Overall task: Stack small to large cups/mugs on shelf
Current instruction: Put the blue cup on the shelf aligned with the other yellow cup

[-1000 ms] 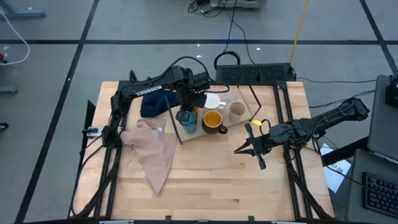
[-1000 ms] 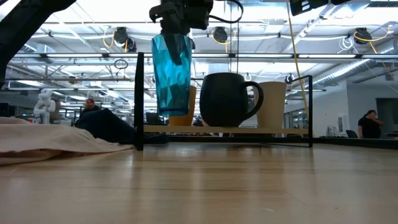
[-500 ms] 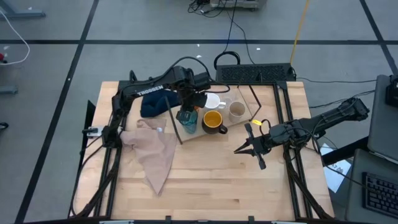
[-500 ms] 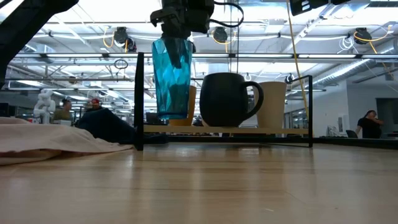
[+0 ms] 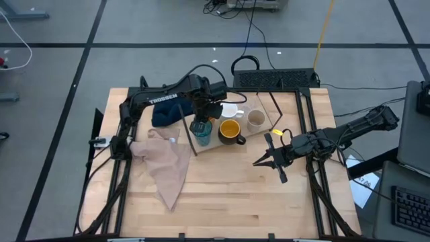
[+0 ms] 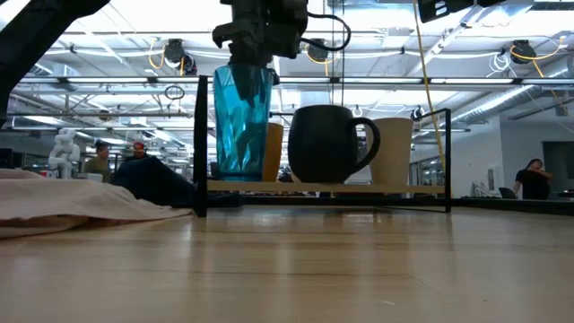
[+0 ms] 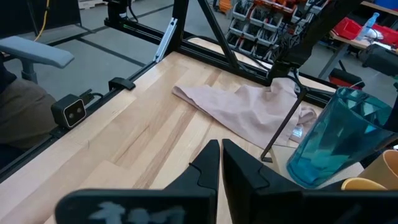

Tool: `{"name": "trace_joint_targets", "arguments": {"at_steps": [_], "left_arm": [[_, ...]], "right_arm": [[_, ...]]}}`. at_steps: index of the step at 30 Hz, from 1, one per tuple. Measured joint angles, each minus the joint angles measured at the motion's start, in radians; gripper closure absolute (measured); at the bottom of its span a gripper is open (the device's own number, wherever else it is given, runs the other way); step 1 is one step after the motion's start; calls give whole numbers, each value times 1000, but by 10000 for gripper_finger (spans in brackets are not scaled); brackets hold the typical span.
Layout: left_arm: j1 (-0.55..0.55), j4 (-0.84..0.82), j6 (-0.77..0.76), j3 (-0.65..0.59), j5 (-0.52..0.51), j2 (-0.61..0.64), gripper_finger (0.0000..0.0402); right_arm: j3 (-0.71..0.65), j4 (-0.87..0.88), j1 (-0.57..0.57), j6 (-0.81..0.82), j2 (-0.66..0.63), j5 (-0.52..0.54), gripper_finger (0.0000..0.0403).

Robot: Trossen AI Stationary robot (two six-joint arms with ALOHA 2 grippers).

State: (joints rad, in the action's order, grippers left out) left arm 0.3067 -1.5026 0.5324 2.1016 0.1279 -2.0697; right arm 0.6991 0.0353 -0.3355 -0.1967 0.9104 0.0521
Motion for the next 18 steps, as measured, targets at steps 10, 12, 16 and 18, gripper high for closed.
{"name": "trace_joint_targets", "arguments": {"at_steps": [10, 12, 16, 18], "left_arm": [[1, 10, 1, 21, -11, -6, 391], [1, 11, 0, 21, -8, -6, 390], [1, 13, 0, 21, -8, -6, 388], [1, 13, -11, 22, -17, -6, 388]], "right_arm": [[0, -1, 0, 0, 0, 0, 394], [0, -1, 0, 0, 0, 0, 394], [0, -1, 0, -1, 0, 0, 394], [0, -1, 0, -1, 0, 0, 394]]}}
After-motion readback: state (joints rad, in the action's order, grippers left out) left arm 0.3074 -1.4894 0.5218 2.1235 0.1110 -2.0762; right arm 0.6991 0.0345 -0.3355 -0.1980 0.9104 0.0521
